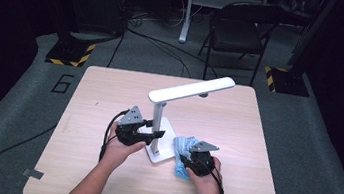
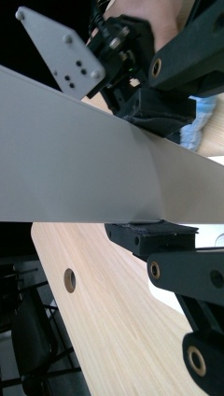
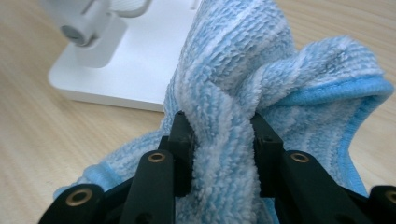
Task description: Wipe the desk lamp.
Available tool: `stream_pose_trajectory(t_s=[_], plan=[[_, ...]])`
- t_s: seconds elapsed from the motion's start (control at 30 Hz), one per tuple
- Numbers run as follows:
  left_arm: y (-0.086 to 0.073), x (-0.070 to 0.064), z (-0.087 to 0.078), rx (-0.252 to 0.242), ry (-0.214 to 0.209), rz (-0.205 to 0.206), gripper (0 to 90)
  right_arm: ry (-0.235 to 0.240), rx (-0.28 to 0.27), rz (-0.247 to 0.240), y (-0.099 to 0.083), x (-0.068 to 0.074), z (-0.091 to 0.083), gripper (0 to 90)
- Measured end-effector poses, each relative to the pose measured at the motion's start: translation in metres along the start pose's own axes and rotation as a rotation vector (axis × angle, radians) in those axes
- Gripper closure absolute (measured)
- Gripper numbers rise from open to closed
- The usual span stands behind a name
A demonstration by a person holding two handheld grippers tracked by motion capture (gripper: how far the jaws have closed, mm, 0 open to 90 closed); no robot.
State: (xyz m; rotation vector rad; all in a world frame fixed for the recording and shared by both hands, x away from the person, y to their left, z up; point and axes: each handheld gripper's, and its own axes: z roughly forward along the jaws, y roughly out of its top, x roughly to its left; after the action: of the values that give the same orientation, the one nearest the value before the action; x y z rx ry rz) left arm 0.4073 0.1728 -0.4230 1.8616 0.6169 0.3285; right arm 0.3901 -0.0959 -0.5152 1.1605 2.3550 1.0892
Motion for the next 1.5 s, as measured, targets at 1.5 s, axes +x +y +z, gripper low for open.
stream_pose_trajectory(t_s=[1.5], plan=[[-0.004,-0.032,0.0,-0.001,-0.249,0.044,49.5,0.075,-0.074,-0.072,0.003,0.028,-0.006,61.1]])
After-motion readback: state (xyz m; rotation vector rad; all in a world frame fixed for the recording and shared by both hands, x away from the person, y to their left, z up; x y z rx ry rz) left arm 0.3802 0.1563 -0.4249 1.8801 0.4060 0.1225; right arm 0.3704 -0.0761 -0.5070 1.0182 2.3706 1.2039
